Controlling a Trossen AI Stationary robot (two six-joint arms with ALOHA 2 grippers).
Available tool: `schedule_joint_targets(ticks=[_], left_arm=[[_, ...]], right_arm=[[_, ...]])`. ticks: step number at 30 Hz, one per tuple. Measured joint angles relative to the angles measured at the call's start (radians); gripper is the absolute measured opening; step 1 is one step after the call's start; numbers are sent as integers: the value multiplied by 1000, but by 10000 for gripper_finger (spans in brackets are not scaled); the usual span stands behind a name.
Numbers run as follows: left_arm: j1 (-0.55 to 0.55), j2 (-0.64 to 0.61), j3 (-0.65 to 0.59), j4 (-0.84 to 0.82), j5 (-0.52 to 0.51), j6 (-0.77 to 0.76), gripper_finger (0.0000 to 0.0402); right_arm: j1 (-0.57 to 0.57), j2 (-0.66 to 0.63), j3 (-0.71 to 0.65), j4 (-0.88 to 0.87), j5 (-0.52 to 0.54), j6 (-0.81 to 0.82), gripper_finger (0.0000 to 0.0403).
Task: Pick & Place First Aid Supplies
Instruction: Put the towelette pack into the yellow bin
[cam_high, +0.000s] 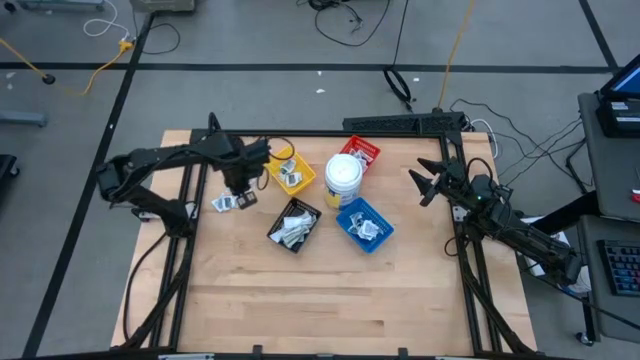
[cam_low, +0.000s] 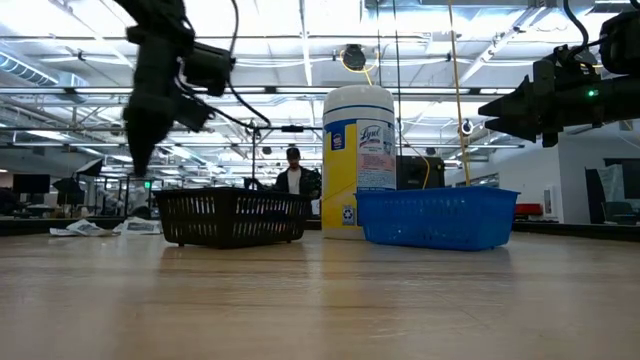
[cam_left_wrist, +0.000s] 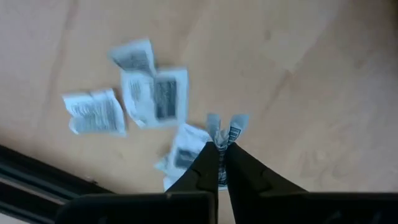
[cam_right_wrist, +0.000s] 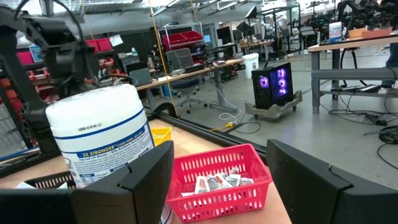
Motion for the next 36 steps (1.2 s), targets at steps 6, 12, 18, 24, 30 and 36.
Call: schedule_joint_targets(ticks=[6, 12, 18, 24, 30, 36], left_arm=[[16, 174, 157, -41, -1, -4, 19], [32, 340, 359, -67, -2, 6, 16], [41, 467, 564, -74, 18, 8, 18], [41, 557, 724, -109, 18, 12, 10], [37, 618, 741, -90, 19, 1, 21], [24, 671, 740, -66, 21, 0, 9]], right_arm=[[0, 0, 0, 0, 0, 0, 254], [0, 0, 0, 0, 0, 0, 254], [0, 0, 0, 0, 0, 0, 254], [0, 0, 0, 0, 0, 0, 254], [0, 0, 0, 0, 0, 0, 254], [0, 0, 0, 0, 0, 0, 254]])
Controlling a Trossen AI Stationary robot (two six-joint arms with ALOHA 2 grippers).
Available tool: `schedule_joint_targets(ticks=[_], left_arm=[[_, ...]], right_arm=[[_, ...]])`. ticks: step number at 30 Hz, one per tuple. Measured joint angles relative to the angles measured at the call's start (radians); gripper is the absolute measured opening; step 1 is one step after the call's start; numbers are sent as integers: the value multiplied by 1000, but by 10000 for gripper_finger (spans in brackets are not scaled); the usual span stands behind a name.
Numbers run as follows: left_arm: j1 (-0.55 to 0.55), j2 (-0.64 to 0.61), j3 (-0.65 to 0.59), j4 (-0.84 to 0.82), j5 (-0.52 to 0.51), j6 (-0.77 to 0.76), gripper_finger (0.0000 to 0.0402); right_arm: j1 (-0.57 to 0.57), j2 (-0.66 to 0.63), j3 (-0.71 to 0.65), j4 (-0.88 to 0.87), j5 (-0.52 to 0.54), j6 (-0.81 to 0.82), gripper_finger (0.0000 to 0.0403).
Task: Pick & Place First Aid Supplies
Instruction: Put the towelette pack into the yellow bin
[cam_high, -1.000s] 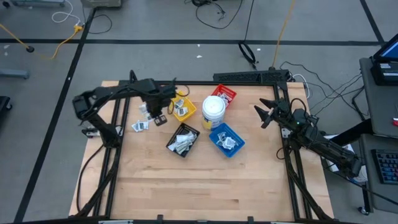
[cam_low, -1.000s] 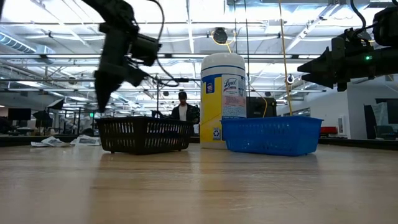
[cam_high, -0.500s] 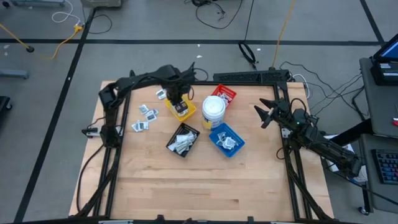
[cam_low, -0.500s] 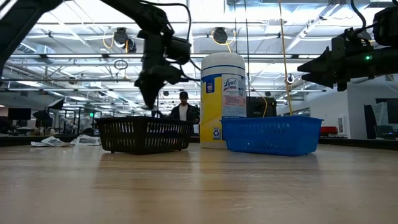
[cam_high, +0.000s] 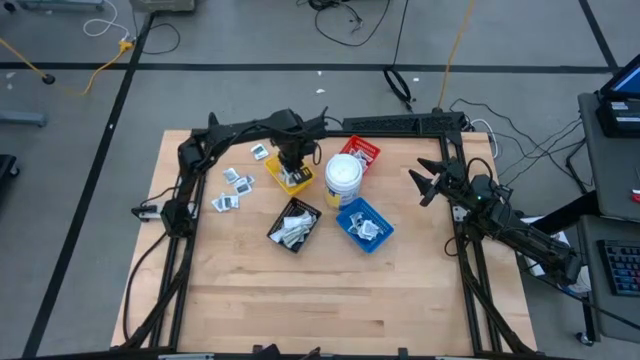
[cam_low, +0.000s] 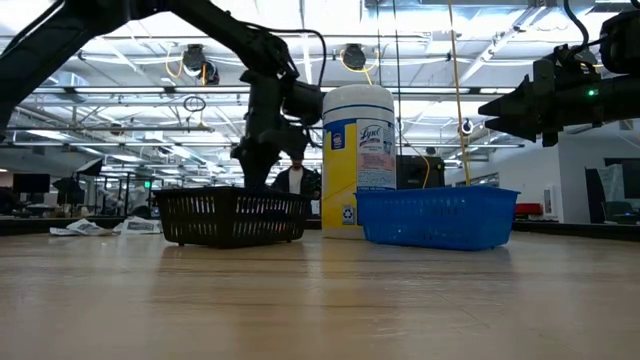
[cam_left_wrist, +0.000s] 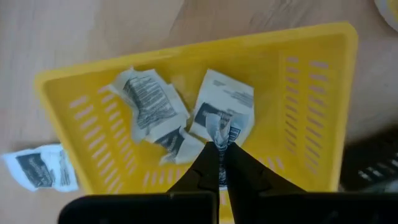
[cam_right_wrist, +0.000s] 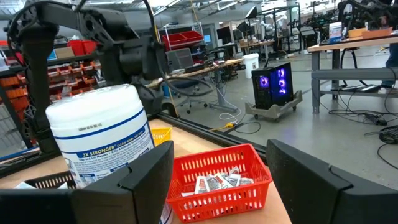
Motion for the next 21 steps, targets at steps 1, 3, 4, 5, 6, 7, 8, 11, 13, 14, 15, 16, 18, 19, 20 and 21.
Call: schedule_joint_targets(ticks=[1, 3, 4, 5, 6, 7, 8, 11, 13, 14, 15, 16, 18, 19, 20, 21], left_arm=[[0, 7, 0, 3, 1, -1, 7], [1, 19, 0, 3, 0, -1, 9], [1, 22, 0, 3, 0, -3, 14], [1, 24, 0, 4, 0, -7, 23], [1, 24, 0, 5, 0, -11, 34], [1, 24, 0, 5, 0, -17, 46], [1, 24, 0, 5, 0, -17, 59], [2, 24, 0, 14, 0, -20, 96], [3, 24, 0, 22, 0, -20, 123], [3, 24, 0, 26, 0, -20, 137], [3, 24, 0, 29, 0, -20, 150], [3, 24, 0, 31, 0, -24, 164], [3, 24, 0, 35, 0, -26, 191], [4, 24, 0, 35, 0, -25, 202], [4, 24, 0, 35, 0, -23, 213], [5, 24, 0, 35, 0, -24, 222]], right_arm=[[0, 0, 0, 0, 0, 0, 254], [0, 0, 0, 0, 0, 0, 254], [0, 0, 0, 0, 0, 0, 254], [0, 0, 0, 0, 0, 0, 254], [0, 0, 0, 0, 0, 0, 254], [0, 0, 0, 0, 0, 0, 254], [0, 0, 0, 0, 0, 0, 254], [0, 0, 0, 0, 0, 0, 254], [0, 0, 0, 0, 0, 0, 254], [0, 0, 0, 0, 0, 0, 254], [0, 0, 0, 0, 0, 0, 254], [0, 0, 0, 0, 0, 0, 254], [0, 0, 0, 0, 0, 0, 254], [0, 0, 0, 0, 0, 0, 254], [0, 0, 0, 0, 0, 0, 254], [0, 0, 0, 0, 0, 0, 254]])
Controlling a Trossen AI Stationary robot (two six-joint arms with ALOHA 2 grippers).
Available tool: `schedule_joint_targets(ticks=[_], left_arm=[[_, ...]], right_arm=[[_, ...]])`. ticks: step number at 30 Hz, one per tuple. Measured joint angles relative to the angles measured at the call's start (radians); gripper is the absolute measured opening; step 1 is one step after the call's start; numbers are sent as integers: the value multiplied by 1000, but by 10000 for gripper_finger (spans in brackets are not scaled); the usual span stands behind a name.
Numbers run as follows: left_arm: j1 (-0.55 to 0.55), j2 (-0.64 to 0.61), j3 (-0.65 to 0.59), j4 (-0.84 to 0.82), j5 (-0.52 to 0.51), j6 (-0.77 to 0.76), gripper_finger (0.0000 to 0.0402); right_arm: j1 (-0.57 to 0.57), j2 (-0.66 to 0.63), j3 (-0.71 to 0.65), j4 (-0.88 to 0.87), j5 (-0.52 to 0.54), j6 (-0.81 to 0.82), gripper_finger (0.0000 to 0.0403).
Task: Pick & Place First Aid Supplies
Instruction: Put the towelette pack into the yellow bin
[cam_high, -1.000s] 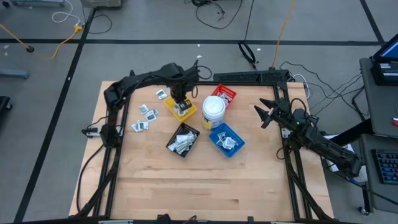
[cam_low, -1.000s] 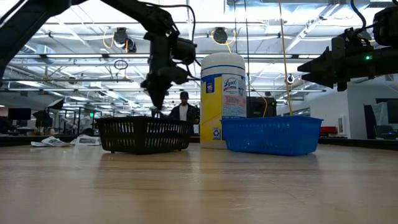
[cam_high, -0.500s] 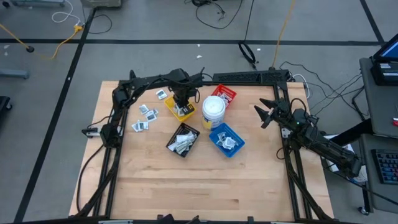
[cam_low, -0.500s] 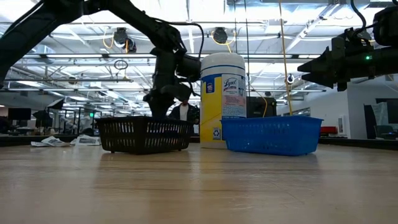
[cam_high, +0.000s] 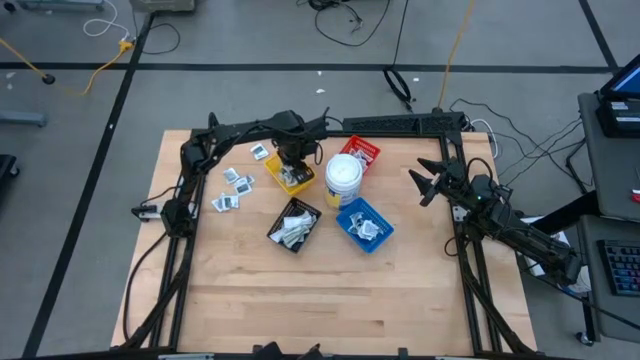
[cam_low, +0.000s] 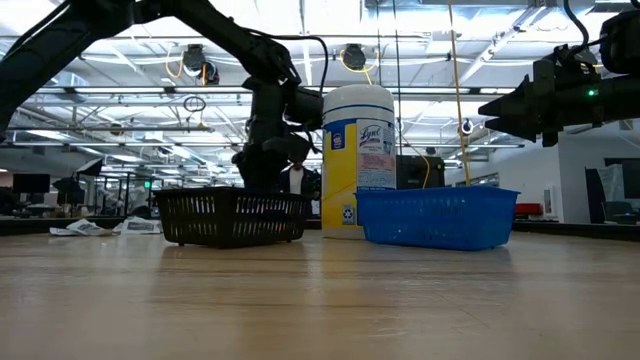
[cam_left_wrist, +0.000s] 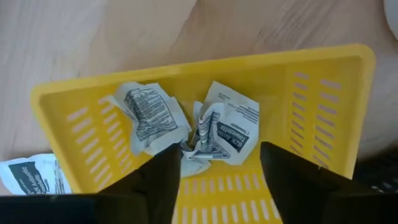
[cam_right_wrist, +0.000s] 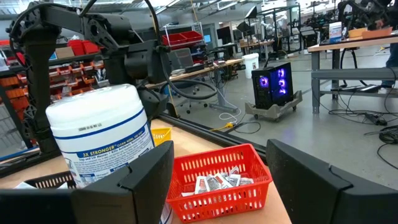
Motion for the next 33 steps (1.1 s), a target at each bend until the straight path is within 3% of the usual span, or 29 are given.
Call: schedule_joint_targets(ticks=[8, 20, 33], left_arm=[[34, -30, -1, -30, 49, -76, 259], [54, -103, -13, -108, 55, -169, 242], [23, -391, -437, 47, 94, -217, 239]], right_arm=[[0, 0, 0, 0, 0, 0, 254], [0, 0, 0, 0, 0, 0, 254], [0, 0, 0, 0, 0, 0, 254]])
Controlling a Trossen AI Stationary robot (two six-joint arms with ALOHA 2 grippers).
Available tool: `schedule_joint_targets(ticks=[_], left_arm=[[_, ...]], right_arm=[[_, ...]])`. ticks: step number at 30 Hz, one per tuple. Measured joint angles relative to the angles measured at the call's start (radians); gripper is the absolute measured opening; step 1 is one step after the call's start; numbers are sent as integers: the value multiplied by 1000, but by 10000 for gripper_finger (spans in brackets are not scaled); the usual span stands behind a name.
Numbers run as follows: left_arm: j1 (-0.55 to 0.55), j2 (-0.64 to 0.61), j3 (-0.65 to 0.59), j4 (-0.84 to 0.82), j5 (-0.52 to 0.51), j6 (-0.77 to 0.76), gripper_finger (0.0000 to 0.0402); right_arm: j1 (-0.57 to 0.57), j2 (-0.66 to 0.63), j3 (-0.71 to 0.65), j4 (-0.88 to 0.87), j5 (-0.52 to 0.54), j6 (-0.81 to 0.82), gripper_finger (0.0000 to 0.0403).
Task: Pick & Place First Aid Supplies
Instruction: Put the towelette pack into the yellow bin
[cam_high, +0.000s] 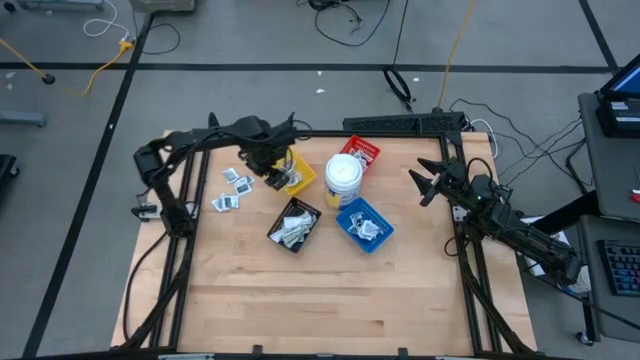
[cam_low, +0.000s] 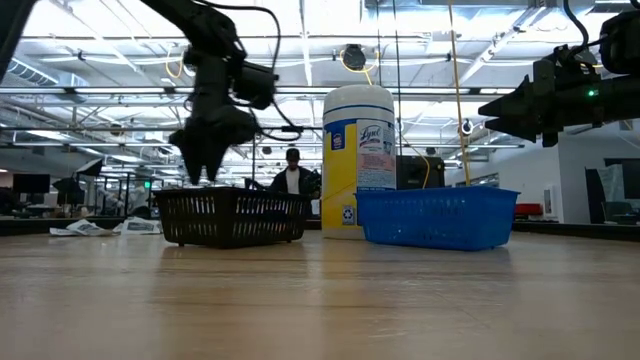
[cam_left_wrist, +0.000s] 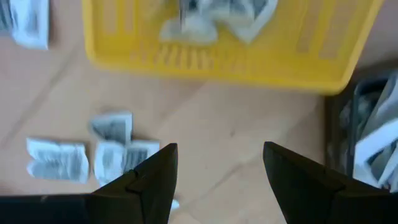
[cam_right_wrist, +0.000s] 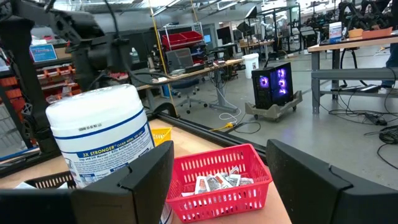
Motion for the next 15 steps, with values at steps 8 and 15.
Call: schedule_joint_targets(ticks=[8, 15], left_arm=[[0, -200, -248, 29, 2, -22, 239], [0, -375, -420, 26, 3, -41, 239]], right_arm=[[0, 0, 0, 0, 0, 0, 254], [0, 0, 0, 0, 0, 0, 254]])
